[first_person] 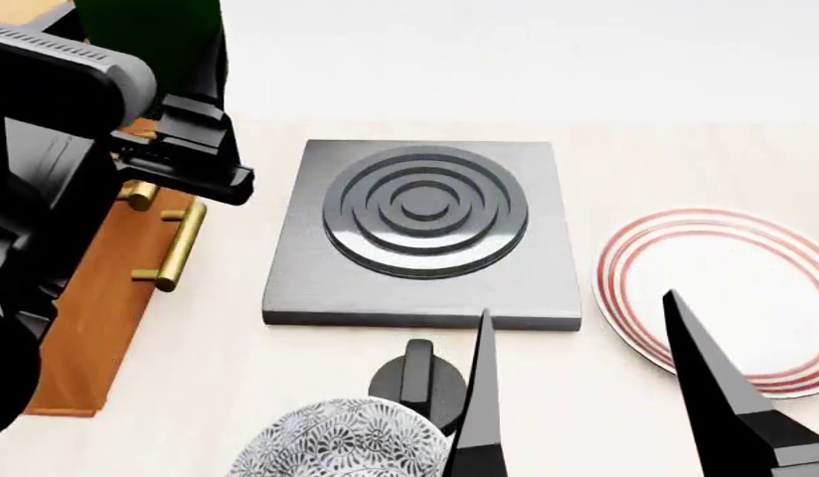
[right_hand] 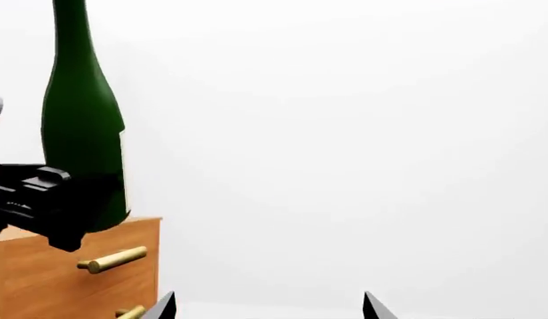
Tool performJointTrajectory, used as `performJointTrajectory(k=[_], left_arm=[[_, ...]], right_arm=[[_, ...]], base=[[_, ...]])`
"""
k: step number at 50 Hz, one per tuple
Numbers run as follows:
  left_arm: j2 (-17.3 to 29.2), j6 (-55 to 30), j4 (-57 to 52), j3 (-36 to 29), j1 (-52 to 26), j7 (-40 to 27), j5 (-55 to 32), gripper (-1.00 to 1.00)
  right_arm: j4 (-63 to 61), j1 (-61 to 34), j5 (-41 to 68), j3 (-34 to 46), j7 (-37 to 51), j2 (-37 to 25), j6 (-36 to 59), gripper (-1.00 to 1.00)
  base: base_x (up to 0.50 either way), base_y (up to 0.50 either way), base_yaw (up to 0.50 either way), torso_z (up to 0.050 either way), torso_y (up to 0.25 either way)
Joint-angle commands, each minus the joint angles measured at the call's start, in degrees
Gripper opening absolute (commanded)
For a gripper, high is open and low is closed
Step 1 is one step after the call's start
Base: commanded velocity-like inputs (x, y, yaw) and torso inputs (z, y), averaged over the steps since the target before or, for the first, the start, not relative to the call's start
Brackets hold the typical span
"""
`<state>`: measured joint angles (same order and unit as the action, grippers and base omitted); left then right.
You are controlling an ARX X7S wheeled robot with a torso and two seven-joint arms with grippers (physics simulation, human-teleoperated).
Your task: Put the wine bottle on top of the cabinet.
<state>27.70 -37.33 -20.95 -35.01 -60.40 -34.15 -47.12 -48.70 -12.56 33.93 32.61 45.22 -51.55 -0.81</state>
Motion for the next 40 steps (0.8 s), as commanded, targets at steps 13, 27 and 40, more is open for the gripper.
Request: performJointTrajectory(k=[13, 27, 40], left_arm=[[6.0, -4.77, 8.71, 3.55, -12.43, 2.34, 0.73, -1.0], [7.08, -6.27, 17.49, 2.48, -19.19, 5.33, 4.18, -1.0], [6.77, -6.62, 26.52, -0.19, -25.24, 7.82, 9.02, -1.0]], right_arm=[[0.11, 1.44, -0.78, 0.08, -0.06, -0.79, -1.34, 1.0], [0.12, 1.39, -0.73, 0.27, -0.26, -0.68, -1.29, 1.0], [0.0, 1.19, -0.63, 0.62, -0.71, -0.36, -1.33, 1.0]], base=[[0.0, 0.0, 0.0, 0.001, 0.001], [0.0, 0.0, 0.0, 0.0, 0.001], [0.0, 0.0, 0.0, 0.0, 0.001]])
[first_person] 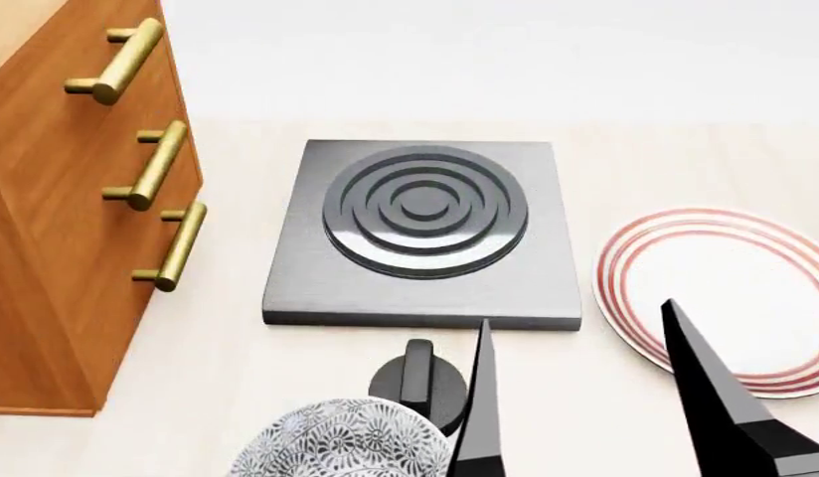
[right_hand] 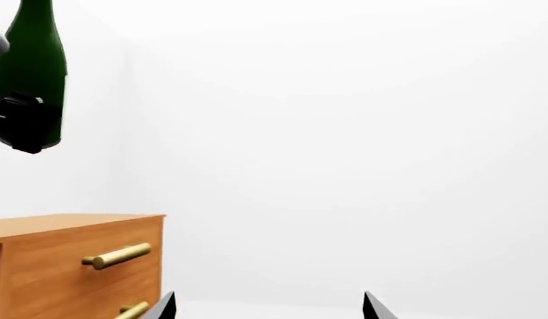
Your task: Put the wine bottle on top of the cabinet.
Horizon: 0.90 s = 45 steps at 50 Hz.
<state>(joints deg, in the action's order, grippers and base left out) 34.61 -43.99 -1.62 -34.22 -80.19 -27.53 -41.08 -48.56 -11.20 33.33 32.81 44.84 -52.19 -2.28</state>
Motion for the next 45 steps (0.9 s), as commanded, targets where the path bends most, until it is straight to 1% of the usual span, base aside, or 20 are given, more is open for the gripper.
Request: performJointTrajectory(k=[1, 8, 11, 13, 16, 18, 19, 21, 24, 25, 36, 38, 42, 45], left_arm=[[-0.39, -0.26, 8.82, -1.73, -6.81, 1.84, 3.85, -1.0], [-1.16, -1.42, 12.95, -3.73, -10.17, 3.81, 5.59, -1.0], [-2.05, -0.56, 15.77, -2.3, -10.98, 3.59, 5.26, -1.0], [-1.84, 1.41, 16.81, -2.69, -11.46, 3.36, 7.04, -1.0], [-2.05, 0.79, 18.26, -3.55, -12.02, 4.11, 7.48, -1.0], [-2.37, 1.14, 19.05, -2.72, -11.97, 4.13, 6.88, -1.0], [-3.03, 1.66, 20.03, -0.52, -11.69, 3.53, 5.26, -1.0], [-3.0, 2.15, 20.88, -2.15, -12.14, 4.52, 6.73, -1.0], [-3.69, 3.01, 22.6, 0.3, -11.64, 3.82, 5.1, -1.0], [-3.6, 3.15, 23.4, -1.42, -11.81, 4.54, 6.57, -1.0], [-6.02, 7.12, 28.57, -0.5, -11.92, 6.75, 6.33, -1.0], [-6.49, 7.87, 28.99, 1.32, -11.13, 6.21, 4.88, -1.0], [-7.05, 8.88, 30.21, 2.74, -9.74, 6.3, 3.57, -1.0], [-7.47, 7.34, 31.27, 4.05, -8.92, 6.29, 1.48, -1.0]], right_arm=[[-0.11, -0.12, 0.03, 0.41, -0.38, 0.23, 0.06, 1.0], [-0.29, -0.19, 0.06, 0.59, -0.49, 0.33, 0.17, 1.0], [-0.33, -0.35, -0.12, 0.89, -0.67, 0.58, 0.37, 1.0], [-0.58, -0.52, -0.09, 0.99, -0.64, 0.62, 0.65, 1.0], [-0.38, -0.51, -0.03, 1.05, -0.91, 0.69, 0.41, 1.0], [-0.47, -0.59, 0.15, 0.99, -0.83, 0.68, 0.45, 1.0], [-0.46, -0.58, 0.18, 0.96, -0.9, 0.66, 0.35, 1.0], [-0.36, -0.57, 0.21, 0.96, -0.91, 0.71, 0.28, 1.0], [-0.36, -0.55, 0.15, 1.05, -0.95, 0.79, 0.3, 1.0], [-0.37, -0.65, 0.14, 1.16, -1.06, 0.87, 0.38, 1.0], [1.03, -0.72, 0.46, 1.12, -1.57, 1.35, -0.23, 1.0], [0.94, -0.68, 0.46, 1.15, -1.61, 1.32, -0.27, 1.0], [0.72, -0.77, 0.54, 1.16, -1.52, 1.31, -0.09, 1.0], [0.8, -0.57, 0.46, 1.18, -1.57, 1.23, -0.23, 1.0]], base=[[0.0, 0.0, 0.0, 0.0, 0.01], [0.0, 0.0, 0.0, 0.0, 0.0], [0.0, 0.0, 0.0, 0.0, 0.0], [0.0, 0.0, 0.0, 0.005, 0.005], [0.0, 0.0, 0.0, 0.0, 0.0], [0.0, 0.0, 0.0, 0.0, 0.0], [0.0, 0.0, 0.0, 0.0, 0.0], [0.0, 0.0, 0.0, 0.0, 0.0], [0.0, 0.0, 0.0, 0.0, 0.003], [0.0, 0.0, 0.0, 0.0, 0.0], [0.0, 0.0, 0.0, 0.0, 0.001], [0.0, 0.0, 0.0, 0.0, 0.0], [0.0, 0.0, 0.0, 0.0, 0.0], [0.0, 0.0, 0.0, 0.0, 0.0]])
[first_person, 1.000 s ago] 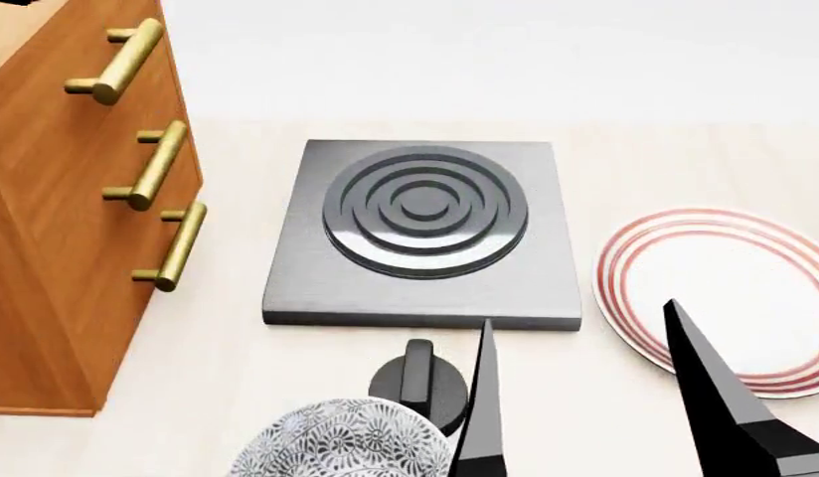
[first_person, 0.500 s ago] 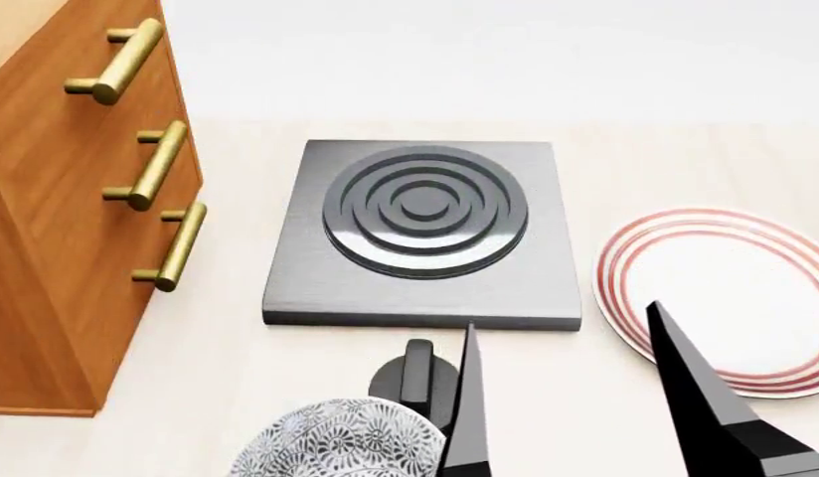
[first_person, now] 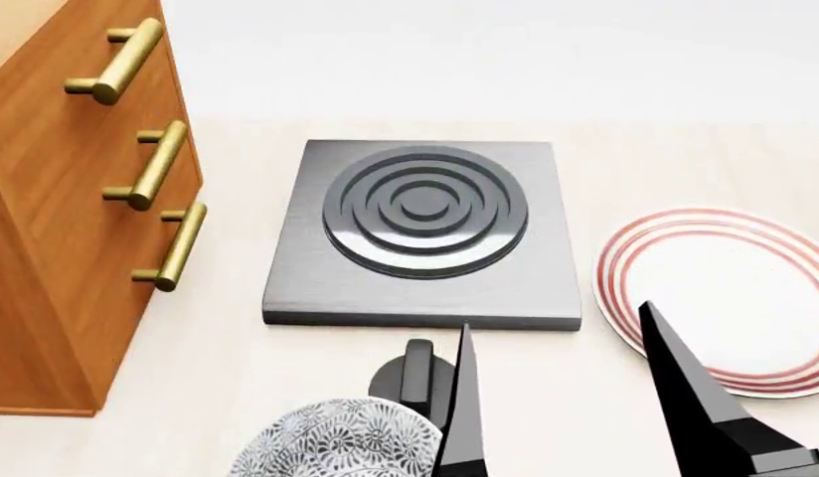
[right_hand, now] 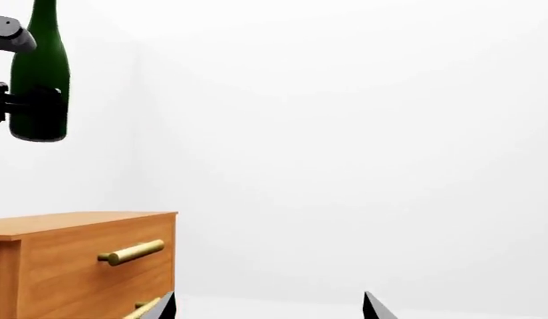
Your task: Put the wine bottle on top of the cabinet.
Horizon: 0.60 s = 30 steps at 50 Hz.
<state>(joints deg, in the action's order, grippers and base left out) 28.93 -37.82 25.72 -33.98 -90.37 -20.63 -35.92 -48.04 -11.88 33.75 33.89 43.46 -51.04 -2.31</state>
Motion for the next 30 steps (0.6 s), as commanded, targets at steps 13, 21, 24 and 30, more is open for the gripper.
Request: performJointTrajectory(k=[13, 21, 24, 30], left_arm=[[-1.93, -5.7, 4.54, 7.31, 2.53, -1.86, -9.91, -1.0], [-0.8, -6.16, 3.81, 7.15, 4.03, -5.01, -8.82, -1.0], [-0.35, -6.76, 2.92, 8.0, 4.97, -5.75, -9.76, -1.0], [0.85, -8.0, 1.46, 9.12, 7.35, -8.58, -10.56, -1.0]], right_arm=[[0.64, 0.06, -0.35, 0.6, -0.52, 0.51, -0.01, 1.0], [0.76, 0.21, -0.45, 0.62, -0.61, 0.48, -0.18, 1.0], [0.68, 0.18, -0.45, 0.65, -0.53, 0.5, -0.03, 1.0], [0.38, -0.04, -0.58, 0.93, -0.49, 0.66, 0.46, 1.0]], base=[[0.0, 0.0, 0.0, 0.001, 0.002], [0.0, 0.0, 0.0, 0.0, 0.001], [0.0, 0.0, 0.0, 0.0, 0.0], [0.0, 0.0, 0.0, 0.0, 0.0]])
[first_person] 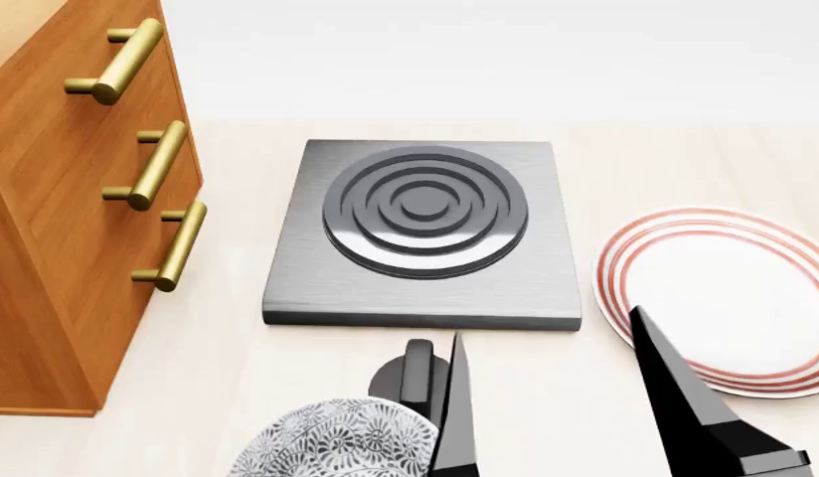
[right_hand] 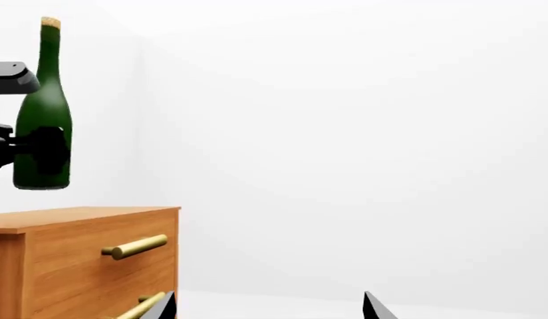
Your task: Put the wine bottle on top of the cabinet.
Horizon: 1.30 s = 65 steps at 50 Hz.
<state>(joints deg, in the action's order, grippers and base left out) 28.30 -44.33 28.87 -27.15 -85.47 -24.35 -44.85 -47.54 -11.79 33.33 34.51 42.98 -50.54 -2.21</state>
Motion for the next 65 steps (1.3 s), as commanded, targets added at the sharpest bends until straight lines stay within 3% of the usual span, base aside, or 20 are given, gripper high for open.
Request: performJointTrajectory(k=[1, 52, 53, 65], left_arm=[[1.59, -1.22, -1.76, 2.4, 2.67, -4.93, -1.58, -1.0], [0.78, 5.23, 0.03, 3.5, 12.29, -0.73, -2.93, -1.0], [0.67, 5.25, 0.44, 3.38, 12.14, -0.78, -2.74, 1.0], [1.49, 4.05, -2.13, 4.09, 12.71, -3.25, -3.34, 1.0]], right_arm=[[-0.11, -0.09, -0.15, 0.28, 0.0, 0.13, 0.32, 1.0], [0.34, -0.36, -0.41, 0.82, -0.37, 0.75, 0.65, 1.0], [0.32, -0.39, -0.41, 0.82, -0.36, 0.75, 0.68, 1.0], [-0.03, -0.35, -0.43, 0.85, -0.23, 0.62, 0.85, 1.0]], base=[[0.0, 0.0, 0.0, 0.0, 0.01], [0.0, 0.0, 0.0, 0.0, 0.0], [0.0, 0.0, 0.0, 0.0, 0.0], [0.0, 0.0, 0.0, 0.0, 0.0]])
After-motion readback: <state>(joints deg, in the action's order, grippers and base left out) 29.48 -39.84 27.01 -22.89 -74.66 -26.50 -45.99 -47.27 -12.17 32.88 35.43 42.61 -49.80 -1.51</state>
